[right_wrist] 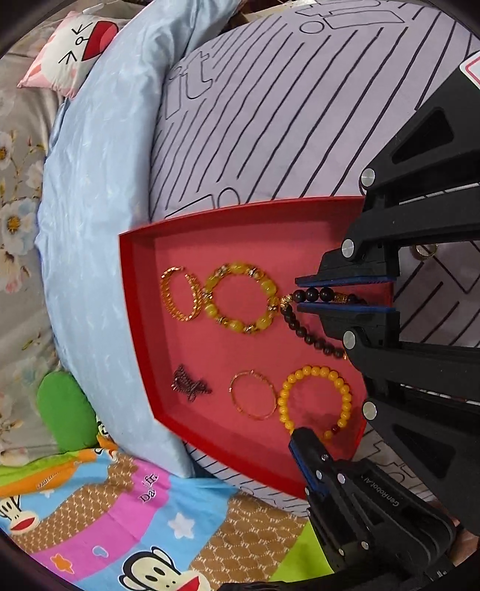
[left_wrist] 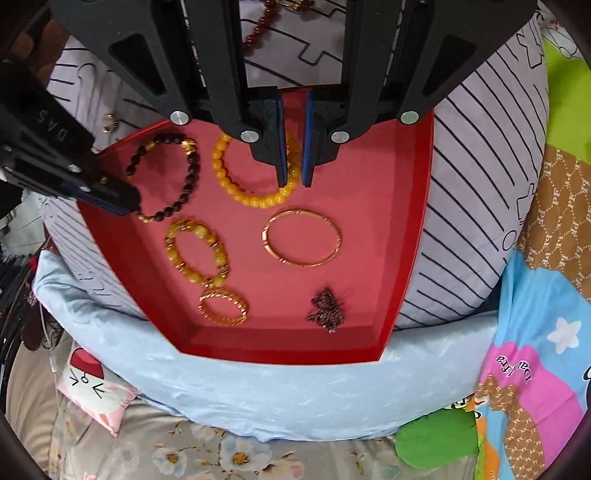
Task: Organize jewelry
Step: 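Open both tools to drop the two bracelets into the tray, then withdraw both tools and move them toward the dark red beaded bracelet and rings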
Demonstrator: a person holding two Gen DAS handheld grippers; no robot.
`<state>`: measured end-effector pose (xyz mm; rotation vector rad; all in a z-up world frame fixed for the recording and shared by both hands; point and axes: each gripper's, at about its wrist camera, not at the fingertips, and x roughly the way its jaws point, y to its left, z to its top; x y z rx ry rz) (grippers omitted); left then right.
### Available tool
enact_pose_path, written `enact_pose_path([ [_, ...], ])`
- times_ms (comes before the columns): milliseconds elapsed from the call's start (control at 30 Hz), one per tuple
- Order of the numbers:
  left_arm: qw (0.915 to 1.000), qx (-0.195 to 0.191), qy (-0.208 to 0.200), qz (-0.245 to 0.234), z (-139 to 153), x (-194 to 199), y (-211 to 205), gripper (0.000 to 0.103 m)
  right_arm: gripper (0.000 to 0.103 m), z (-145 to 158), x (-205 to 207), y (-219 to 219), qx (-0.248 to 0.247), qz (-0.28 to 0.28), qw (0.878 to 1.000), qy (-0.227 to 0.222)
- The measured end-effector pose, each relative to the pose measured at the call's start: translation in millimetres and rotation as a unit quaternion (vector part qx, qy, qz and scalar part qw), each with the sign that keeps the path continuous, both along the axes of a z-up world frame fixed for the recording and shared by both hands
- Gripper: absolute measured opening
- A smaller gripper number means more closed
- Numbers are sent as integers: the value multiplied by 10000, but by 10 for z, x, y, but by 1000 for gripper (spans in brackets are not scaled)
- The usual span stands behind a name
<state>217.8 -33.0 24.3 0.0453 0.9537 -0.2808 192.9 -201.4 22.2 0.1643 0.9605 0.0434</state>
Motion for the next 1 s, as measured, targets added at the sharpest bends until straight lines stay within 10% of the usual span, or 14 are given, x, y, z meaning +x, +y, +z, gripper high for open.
enact_pose_path([
  [1000,9981,60,-512,340,312,-400,224,29,28,339,-479,72,-293,82,9982,-522],
])
